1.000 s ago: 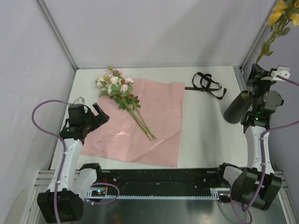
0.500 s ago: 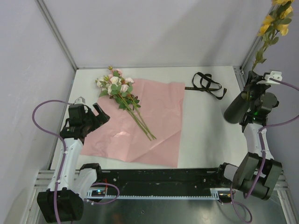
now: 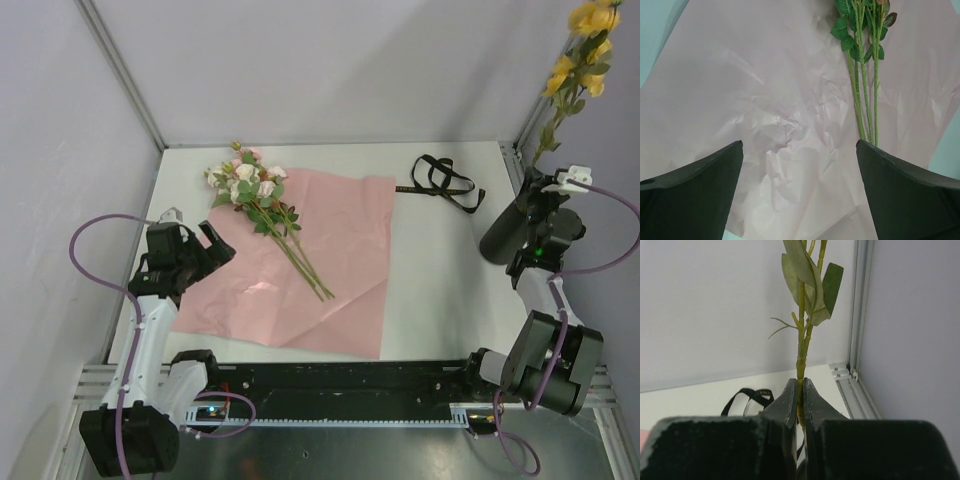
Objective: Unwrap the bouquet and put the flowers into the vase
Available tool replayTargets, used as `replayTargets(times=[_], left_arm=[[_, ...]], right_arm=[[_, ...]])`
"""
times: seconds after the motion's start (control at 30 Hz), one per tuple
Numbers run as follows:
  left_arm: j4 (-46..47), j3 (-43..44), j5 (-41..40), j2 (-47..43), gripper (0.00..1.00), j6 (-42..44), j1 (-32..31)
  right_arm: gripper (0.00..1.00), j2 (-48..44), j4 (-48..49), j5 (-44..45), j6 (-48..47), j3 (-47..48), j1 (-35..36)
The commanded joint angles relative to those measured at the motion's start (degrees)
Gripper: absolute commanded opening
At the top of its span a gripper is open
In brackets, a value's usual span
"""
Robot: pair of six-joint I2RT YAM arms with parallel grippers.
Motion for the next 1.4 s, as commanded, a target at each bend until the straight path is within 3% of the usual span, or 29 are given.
replayTargets(times=[0.0,0.43,0.67,0.83,0.93,1.17,1.37], left_arm=[[0.1,0.2,0.7,0.4,1.00,-0.1,0.8],[0.2,0.4,1.4,0.5,1.00,0.1,1.4],[0.2,0.4,1.9,0.3,1.00,0.1,1.4],[0.2,0.3,2.6,-0.2,1.00,0.2,1.3],[0.7,0.2,3.7,-0.2,1.00,0.2,1.4],[1.2,-0.2,5.4,-0.2,1.00,0.2,1.3],[1.3,-0.3,7.7,-0.7,1.00,0.6,0.8]], right_arm=[[0.04,-4.1,2.9,3.4,1.0,-3.9,-0.4],[0.42,-18.7,-11.4,12.2,1.2,-6.0,2.2],[0.46,-27.4,-29.2,19.2,9.8,-1.7,6.8],[0.44,-29.5,-43.8,18.2,19.6,3.5,11.8],[0.42,-27.1,-47.2,17.0,24.0,4.1,18.7],[0.39,-14.4,-46.1,23.3,21.0,5.7,42.0],[0.36,3.2,-45.0,19.5,20.9,13.2,54.3]])
